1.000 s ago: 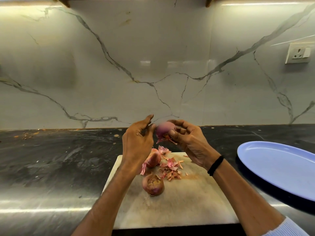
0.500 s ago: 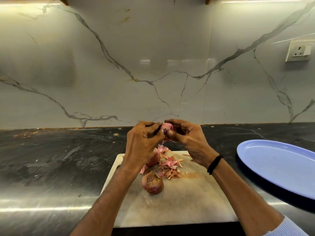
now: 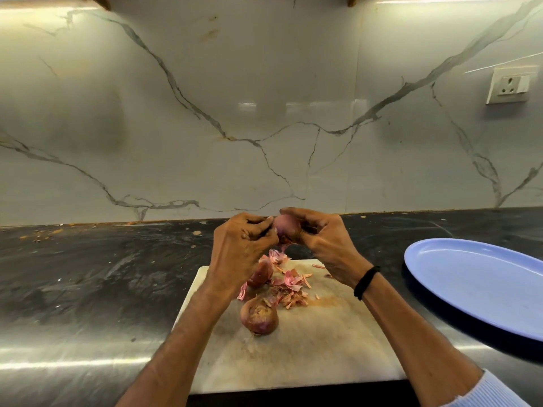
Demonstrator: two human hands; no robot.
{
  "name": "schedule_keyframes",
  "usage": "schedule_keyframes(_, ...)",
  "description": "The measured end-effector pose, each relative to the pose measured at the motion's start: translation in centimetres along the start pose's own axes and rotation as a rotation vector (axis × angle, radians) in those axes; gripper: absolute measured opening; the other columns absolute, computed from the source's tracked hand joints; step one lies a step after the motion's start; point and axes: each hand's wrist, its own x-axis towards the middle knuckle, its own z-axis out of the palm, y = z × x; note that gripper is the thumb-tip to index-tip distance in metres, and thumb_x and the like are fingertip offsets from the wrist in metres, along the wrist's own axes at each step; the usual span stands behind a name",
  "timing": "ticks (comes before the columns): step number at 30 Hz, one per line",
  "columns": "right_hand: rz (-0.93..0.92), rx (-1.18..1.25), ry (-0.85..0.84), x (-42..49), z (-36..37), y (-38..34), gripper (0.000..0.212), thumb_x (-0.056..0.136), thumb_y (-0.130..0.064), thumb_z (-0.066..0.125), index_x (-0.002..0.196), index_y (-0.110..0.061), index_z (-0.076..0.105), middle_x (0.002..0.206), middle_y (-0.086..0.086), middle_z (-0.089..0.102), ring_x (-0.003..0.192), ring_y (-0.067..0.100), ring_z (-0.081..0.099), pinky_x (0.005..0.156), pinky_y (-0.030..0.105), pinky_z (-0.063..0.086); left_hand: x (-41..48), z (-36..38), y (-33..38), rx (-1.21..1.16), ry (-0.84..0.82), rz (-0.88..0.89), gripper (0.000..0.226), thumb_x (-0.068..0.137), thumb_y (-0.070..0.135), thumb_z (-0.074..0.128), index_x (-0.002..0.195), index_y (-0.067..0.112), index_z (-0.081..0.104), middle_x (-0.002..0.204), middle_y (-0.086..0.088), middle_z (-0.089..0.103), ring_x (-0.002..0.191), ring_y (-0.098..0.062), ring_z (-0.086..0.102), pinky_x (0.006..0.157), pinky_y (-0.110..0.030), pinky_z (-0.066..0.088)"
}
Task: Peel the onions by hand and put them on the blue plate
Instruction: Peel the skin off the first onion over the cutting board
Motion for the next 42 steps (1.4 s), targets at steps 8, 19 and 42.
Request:
schedule_keyframes(8, -0.001, 0.005, -0.007, 0.0, 0.0, 0.2, 0.035, 0.087, -0.001, 0.067, 0.115, -0.021, 0.067, 0.112, -0.006, 0.070, 0.106, 0.004, 0.067, 0.085, 0.018, 0.054, -0.1, 0.2, -0.6, 0.024, 0.055, 0.006, 0.020, 0.083, 0.008, 0.076, 0.102, 0.000, 0.076, 0.086, 0.000, 0.072, 0.072, 0.006, 0.066, 0.071, -0.004, 0.050)
schedule_keyframes(19, 0.150, 0.196, 0.044, 0.1, 0.4, -0.1, 0.045, 0.081, -0.029, 0.067, 0.120, -0.007, 0.065, 0.108, 0.008, 0.075, 0.103, 0.020, 0.071, 0.091, 0.032, 0.057, 0.0, -0.2, 0.3, -0.220, 0.054, -0.148, 0.034, 0.080, 0.033, 0.073, 0.112, 0.020, 0.073, 0.094, 0.018, 0.072, 0.090, 0.004, 0.070, 0.081, -0.016, 0.057)
schedule_keyframes(42, 0.217, 0.391, 0.040, -0.1, 1.0, -0.9, 0.050, 0.084, -0.019, 0.067, 0.130, -0.003, 0.058, 0.113, 0.012, 0.071, 0.107, 0.032, 0.069, 0.088, 0.045, 0.060, -0.4, 1.1, -0.1, -0.146, 0.231, -0.101, 0.022, 0.090, 0.017, 0.071, 0.111, 0.011, 0.074, 0.093, 0.007, 0.075, 0.082, -0.002, 0.072, 0.075, -0.016, 0.058)
